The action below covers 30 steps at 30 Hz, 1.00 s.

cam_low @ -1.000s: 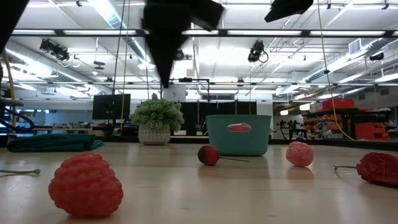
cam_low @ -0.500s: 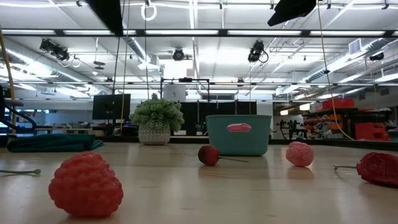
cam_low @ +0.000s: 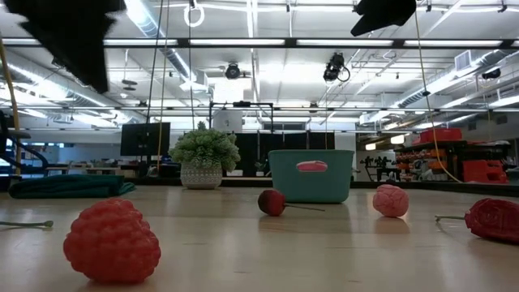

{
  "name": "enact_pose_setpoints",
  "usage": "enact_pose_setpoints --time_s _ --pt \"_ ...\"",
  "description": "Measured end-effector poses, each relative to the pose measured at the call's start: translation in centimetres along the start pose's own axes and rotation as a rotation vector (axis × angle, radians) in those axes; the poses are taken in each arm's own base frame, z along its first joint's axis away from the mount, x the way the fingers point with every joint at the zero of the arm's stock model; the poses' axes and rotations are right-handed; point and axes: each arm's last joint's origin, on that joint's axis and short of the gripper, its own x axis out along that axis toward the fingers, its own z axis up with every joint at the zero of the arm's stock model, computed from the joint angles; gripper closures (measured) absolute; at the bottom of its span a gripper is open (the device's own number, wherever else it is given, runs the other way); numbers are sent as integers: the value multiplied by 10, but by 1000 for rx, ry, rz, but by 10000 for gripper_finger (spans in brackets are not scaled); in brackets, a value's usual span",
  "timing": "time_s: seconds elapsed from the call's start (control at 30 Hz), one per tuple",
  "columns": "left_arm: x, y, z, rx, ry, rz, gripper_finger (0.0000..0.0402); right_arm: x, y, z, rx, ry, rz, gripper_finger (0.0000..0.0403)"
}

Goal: Pick and placing Produce into tupperware
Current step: Put the pink peach into the blue bin

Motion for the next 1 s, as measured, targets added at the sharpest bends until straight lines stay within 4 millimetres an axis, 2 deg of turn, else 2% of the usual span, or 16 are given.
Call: enact_pose_setpoints --time_s 0.23,0.4,0.77,1.0 --pt "-33 4 -45 -169 -33 -112 200 0 0 1 36 -5 1 66" --pt "-43 4 -72 -270 -50 -152 210 0 0 0 100 -4 2 66" --pt "-29 -20 -115 -356 -133 -159 217 0 1 0 135 -3 2 66" --pt "-17 -35 -126 -374 -134 -153 228 1 1 0 167 -1 1 66"
